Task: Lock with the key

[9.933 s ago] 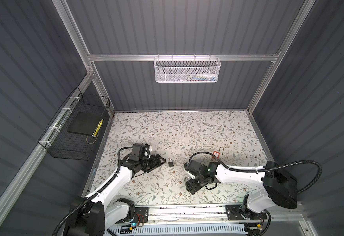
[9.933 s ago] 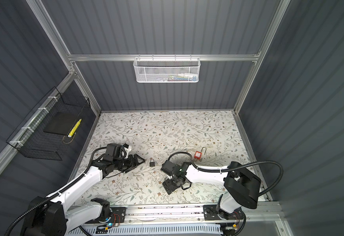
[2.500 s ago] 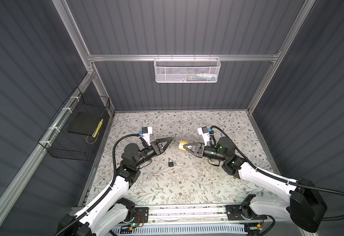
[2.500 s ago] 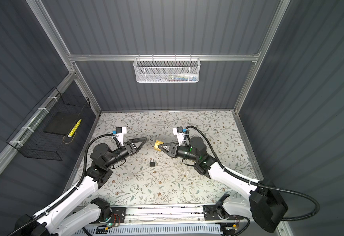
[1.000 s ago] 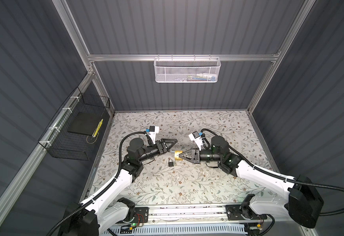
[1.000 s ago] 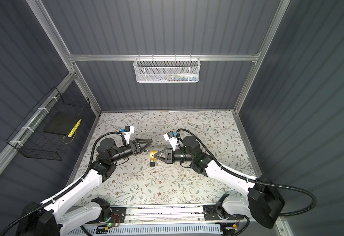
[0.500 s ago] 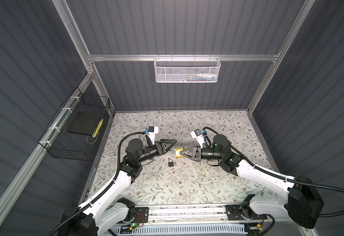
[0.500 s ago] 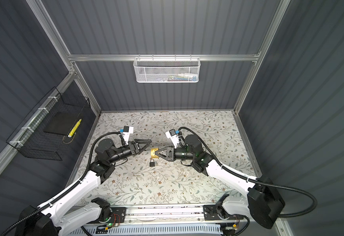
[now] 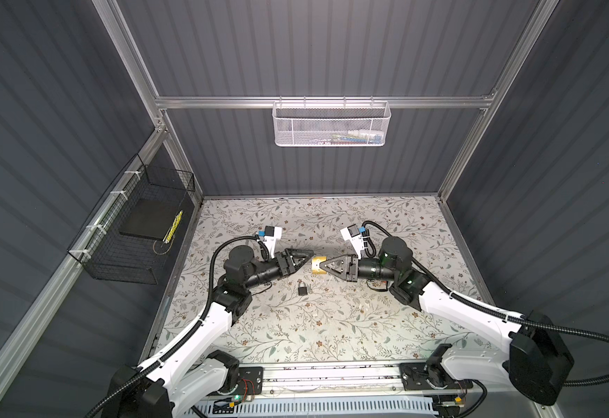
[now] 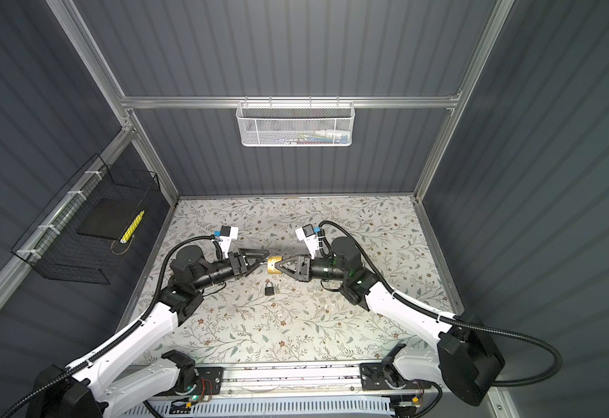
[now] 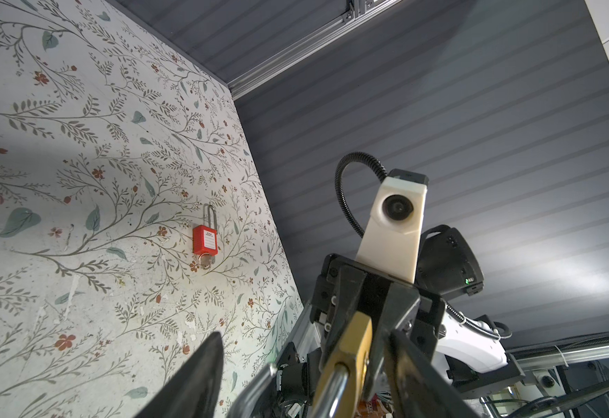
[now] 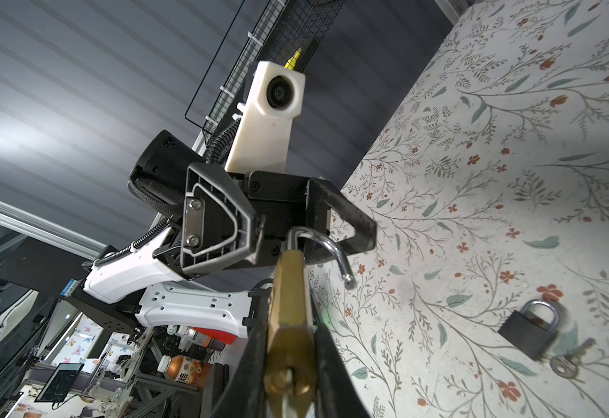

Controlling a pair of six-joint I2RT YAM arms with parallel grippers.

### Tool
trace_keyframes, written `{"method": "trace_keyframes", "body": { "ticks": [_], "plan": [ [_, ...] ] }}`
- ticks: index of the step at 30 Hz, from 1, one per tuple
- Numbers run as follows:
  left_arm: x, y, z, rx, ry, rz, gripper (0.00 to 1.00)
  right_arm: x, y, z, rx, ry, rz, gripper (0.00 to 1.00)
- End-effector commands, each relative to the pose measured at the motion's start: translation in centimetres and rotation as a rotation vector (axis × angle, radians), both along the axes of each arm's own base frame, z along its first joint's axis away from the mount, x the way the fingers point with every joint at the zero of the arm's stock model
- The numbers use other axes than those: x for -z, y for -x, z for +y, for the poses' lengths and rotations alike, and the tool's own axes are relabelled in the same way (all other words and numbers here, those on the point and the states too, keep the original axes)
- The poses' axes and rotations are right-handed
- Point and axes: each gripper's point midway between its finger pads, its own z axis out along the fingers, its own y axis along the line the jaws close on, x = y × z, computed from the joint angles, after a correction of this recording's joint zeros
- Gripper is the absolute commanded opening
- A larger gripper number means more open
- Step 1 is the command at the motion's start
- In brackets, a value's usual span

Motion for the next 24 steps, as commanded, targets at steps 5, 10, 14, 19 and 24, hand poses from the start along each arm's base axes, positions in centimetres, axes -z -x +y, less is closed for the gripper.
{"method": "trace_keyframes", "body": {
  "ticks": [5, 10, 14, 19, 24],
  "plan": [
    [-1.9, 0.8, -0.1, 0.031, 0.013, -0.061, 0.71, -1.9, -0.2, -0.5, 0.000, -0.076, -0.057, 0.00],
    [-1.9, 0.9, -0.1, 0.036, 0.013, -0.060, 0.72, -1.7, -0.4, -0.6, 0.005, -0.073, -0.055, 0.00],
    [-2.0, 1.0, -0.1, 0.038, 0.014, -0.063, 0.70, -1.2, -0.7, -0.8, 0.015, -0.068, -0.049, 0.00],
    [-1.9, 1.0, -0.1, 0.039, 0.014, -0.061, 0.68, -1.0, -1.0, -0.9, 0.020, -0.069, -0.042, 0.00],
    [-2.0, 1.1, -0.1, 0.043, 0.015, -0.064, 0.68, -0.9, -1.2, -0.9, 0.022, -0.071, -0.038, 0.00]
  ]
}}
